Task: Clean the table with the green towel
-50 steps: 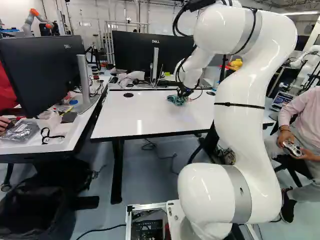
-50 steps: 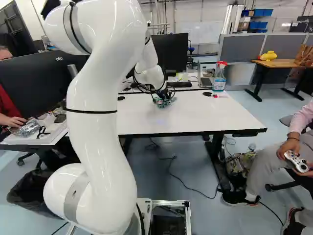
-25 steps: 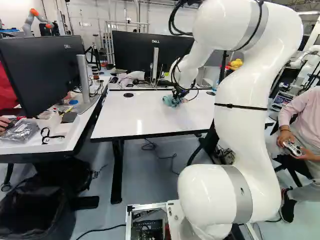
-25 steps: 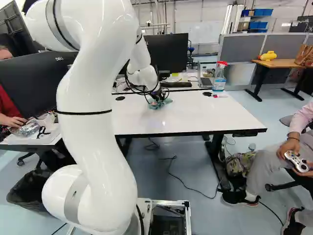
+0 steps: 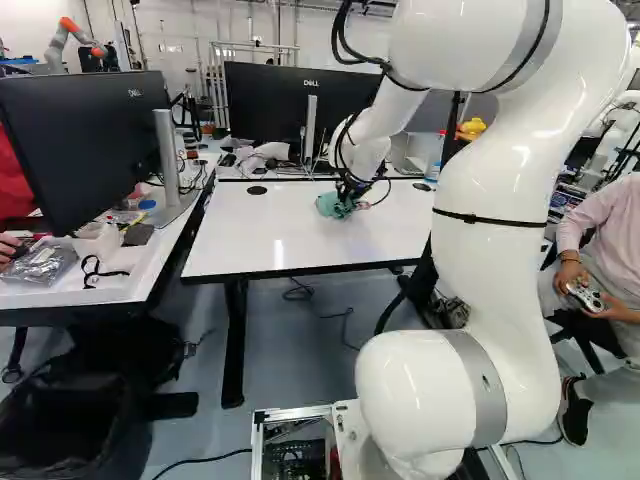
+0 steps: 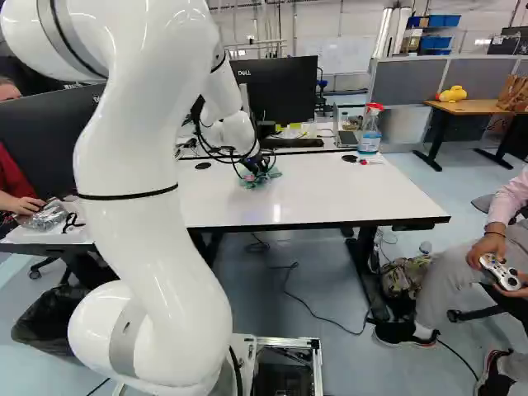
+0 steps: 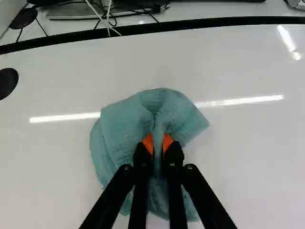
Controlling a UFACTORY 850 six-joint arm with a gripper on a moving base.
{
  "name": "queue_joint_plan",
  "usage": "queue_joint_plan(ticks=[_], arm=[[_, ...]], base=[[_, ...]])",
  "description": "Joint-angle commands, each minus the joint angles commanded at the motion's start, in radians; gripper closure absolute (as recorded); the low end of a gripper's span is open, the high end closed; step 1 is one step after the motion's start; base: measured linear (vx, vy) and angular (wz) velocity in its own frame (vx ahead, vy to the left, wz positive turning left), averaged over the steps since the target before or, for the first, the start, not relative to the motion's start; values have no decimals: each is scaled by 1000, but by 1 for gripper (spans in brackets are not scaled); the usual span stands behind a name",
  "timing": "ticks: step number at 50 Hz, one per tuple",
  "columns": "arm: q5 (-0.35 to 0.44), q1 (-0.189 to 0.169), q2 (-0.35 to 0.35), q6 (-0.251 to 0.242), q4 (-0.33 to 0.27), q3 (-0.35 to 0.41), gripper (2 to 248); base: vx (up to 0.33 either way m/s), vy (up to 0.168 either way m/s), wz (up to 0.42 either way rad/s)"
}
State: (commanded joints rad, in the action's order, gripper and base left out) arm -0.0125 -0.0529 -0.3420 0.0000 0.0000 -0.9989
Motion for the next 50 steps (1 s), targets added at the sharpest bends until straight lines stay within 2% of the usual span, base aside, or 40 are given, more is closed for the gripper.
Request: queue_joint_plan(ticks=[14,26,39,50], arm=[[0,28,50,0,0,62,208],[0,37,102,0,0,124,208],[0,35,160,0,0,192,208],[0,15,201,0,0,238,208]], base=[[0,0,0],[0,0,0],[0,0,0],[0,0,0]])
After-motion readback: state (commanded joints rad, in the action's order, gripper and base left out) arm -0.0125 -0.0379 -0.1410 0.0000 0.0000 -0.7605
